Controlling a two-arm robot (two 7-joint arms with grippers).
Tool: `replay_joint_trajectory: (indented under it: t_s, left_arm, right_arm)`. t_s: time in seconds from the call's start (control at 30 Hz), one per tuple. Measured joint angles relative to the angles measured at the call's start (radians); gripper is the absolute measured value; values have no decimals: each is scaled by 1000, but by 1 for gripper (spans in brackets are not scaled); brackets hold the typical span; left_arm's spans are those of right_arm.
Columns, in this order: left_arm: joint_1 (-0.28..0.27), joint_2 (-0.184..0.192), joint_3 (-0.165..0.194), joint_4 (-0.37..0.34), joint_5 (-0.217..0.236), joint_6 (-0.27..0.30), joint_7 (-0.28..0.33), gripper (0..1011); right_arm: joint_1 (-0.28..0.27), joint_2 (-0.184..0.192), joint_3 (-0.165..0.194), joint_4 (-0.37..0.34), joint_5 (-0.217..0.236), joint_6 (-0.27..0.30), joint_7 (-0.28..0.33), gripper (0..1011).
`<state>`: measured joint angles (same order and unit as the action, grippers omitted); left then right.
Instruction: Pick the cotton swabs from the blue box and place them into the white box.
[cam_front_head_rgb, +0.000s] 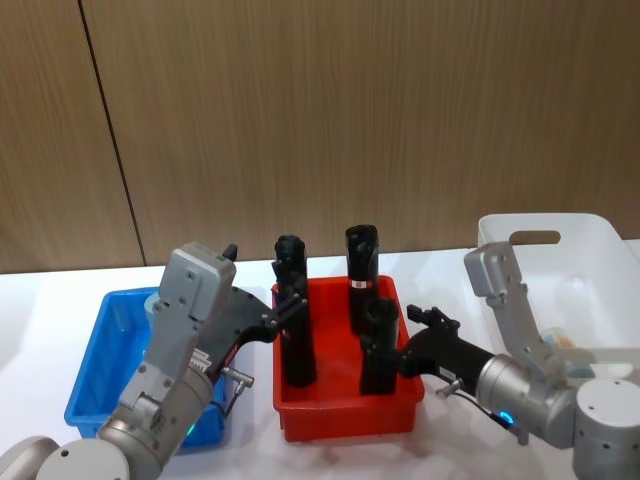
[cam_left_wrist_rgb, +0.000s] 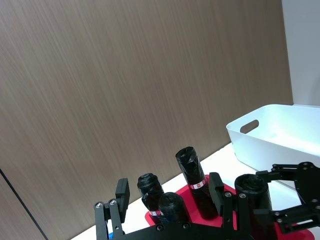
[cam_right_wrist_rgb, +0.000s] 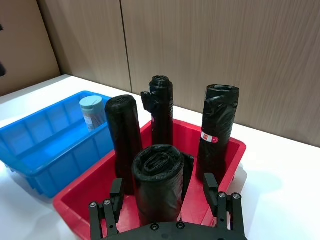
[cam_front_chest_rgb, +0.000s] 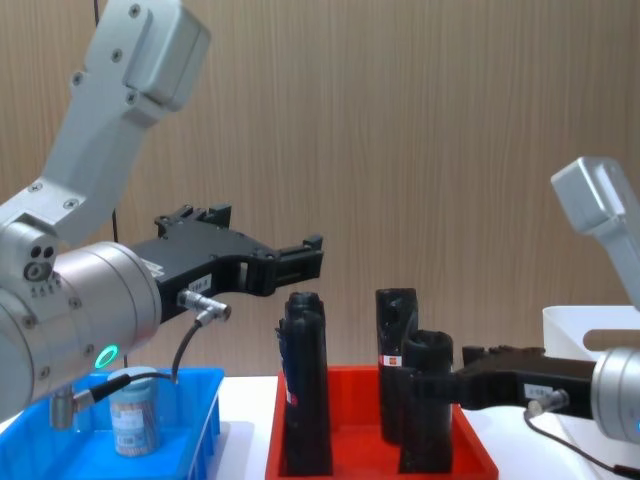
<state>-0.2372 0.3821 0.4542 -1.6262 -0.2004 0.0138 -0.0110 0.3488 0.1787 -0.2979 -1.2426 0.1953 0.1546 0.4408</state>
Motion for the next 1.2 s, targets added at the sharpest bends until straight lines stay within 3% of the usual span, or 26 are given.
replay_joint_trajectory:
  t_s: [0.23,0.5,0.57,0.8,1.2]
  left_arm:
    - [0,0,0,0,0,0,0,1004]
    - [0,0,0,0,0,0,0,1004]
    - [0,0,0,0,0,0,0,1004]
    - [0,0,0,0,0,0,0,1004]
    - [0,0,0,0,0,0,0,1004]
  right_arm:
    - [32,-16,-4,45,-6,-8,-3,1000]
    - [54,-27,-9,74,-7,-9,-3,834]
    - [60,-30,-10,80,-9,-9,-3,730]
    - [66,-33,-13,84,-13,-8,-5,522]
    - [61,-29,-15,44,-12,4,-8,437]
